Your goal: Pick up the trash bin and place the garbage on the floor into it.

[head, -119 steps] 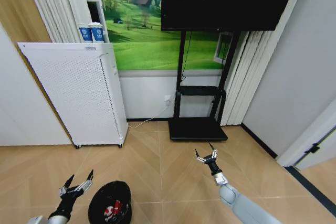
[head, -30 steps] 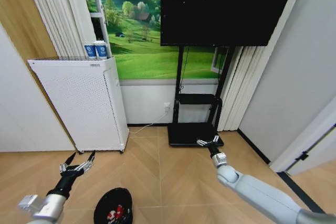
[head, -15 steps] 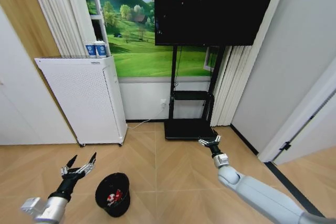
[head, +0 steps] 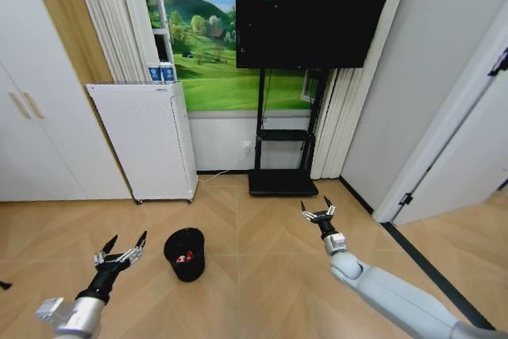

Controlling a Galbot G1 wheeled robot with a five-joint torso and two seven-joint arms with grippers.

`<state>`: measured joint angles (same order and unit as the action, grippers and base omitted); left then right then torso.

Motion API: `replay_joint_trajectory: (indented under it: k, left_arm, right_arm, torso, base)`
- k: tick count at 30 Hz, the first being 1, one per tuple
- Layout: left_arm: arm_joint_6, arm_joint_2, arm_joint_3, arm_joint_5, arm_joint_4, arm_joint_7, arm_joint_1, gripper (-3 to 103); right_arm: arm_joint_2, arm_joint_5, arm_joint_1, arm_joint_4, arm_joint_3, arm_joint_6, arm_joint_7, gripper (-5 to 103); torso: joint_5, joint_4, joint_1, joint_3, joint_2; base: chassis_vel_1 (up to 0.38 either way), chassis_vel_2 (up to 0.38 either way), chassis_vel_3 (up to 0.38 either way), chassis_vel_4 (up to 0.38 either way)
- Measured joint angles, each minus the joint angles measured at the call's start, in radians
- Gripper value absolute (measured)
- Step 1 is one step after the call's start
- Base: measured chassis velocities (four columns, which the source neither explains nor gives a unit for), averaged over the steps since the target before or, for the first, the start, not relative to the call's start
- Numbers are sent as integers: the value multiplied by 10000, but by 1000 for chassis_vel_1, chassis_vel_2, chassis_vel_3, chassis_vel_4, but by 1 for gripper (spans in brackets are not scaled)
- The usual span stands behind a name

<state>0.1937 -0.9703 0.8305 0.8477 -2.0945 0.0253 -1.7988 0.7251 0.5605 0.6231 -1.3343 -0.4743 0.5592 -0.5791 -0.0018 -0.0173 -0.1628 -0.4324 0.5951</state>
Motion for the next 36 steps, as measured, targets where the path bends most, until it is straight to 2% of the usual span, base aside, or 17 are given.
replay_joint_trajectory:
  k: [1,3,4,6,8,9,10,12,13,15,16,19,20,24,27,29,36]
  left_arm:
    - [1,23,-5,0,29,3,31,100]
    - [5,49,-13,4,56,9,69,100]
    - [6,56,-29,14,64,13,81,100]
    - [6,65,-41,19,78,14,93,100]
    - [6,101,-73,19,113,73,149,100]
    - [6,101,-73,19,113,73,149,100]
    - [6,112,-111,25,142,128,193,100]
    - [6,118,-126,31,173,155,231,100]
    - [6,132,-130,35,186,159,252,100]
    - [9,143,-132,43,200,172,261,100]
    - [7,154,-153,45,232,190,284,100]
    - [-20,177,-197,79,267,394,418,100]
    - [-82,173,-238,142,278,504,486,100]
    - [-126,157,-309,150,289,604,547,100]
    - [-132,149,-393,69,362,645,606,100]
    - [-132,160,-402,64,379,646,633,100]
    - [-210,195,-421,-24,388,776,664,100]
  right_arm:
    - [34,-33,8,1,-35,0,-21,100]
    - [89,-77,27,3,-65,-7,-64,100]
    - [109,-108,28,0,-67,-14,-107,100]
    - [128,-136,27,8,-66,-24,-147,100]
    - [215,-197,38,71,-96,-58,-213,100]
    - [215,-197,38,71,-96,-58,-213,100]
    - [241,-238,37,114,-112,-67,-240,100]
    - [260,-253,37,153,-142,-69,-259,100]
    - [289,-282,38,182,-169,-73,-289,100]
    - [315,-310,36,199,-193,-84,-331,100]
    - [334,-346,-1,211,-210,-122,-423,100]
    - [440,-439,-14,253,-262,-244,-660,100]
    - [485,-469,-16,251,-253,-304,-753,100]
    - [528,-512,-1,211,-269,-387,-871,100]
    - [534,-543,-3,170,-316,-444,-900,100]
    - [549,-524,-6,163,-316,-445,-912,100]
    - [579,-499,-25,118,-301,-454,-951,100]
  torso:
    - [24,-5,0,-1,-1]
    - [31,-1,-1,-2,-6]
    - [-2,1,1,1,-4]
    - [-3,1,0,1,-5]
    - [38,-4,-2,-3,-10]
    - [38,-4,-2,-3,-10]
    - [0,1,1,2,-8]
    - [4,-5,1,2,-7]
    - [35,-6,-2,-1,-12]
    - [31,-2,1,1,-10]
    - [-1,-1,0,3,-10]
    - [34,-1,2,3,-12]
    - [5,2,6,6,-10]
    - [28,-5,8,8,-9]
    - [9,-1,8,8,-10]
    - [17,-10,7,6,-12]
    - [18,1,-6,1,-19]
  base:
    - [379,-347,-374,363]
    - [383,-358,-366,362]
    - [341,-369,-328,345]
    - [341,-324,-328,345]
    - [362,-331,-372,360]
    - [372,-331,-372,363]
    - [353,-374,-350,356]
    - [348,-374,-321,356]
    - [348,-341,-386,343]
    - [322,-341,-347,354]
    - [360,-351,-347,369]
    - [358,-347,-349,355]
    - [325,-333,-302,323]
    - [234,-227,-268,269]
    - [134,-73,-122,123]
    - [25,4,-25,43]
    - [-85,50,98,-67]
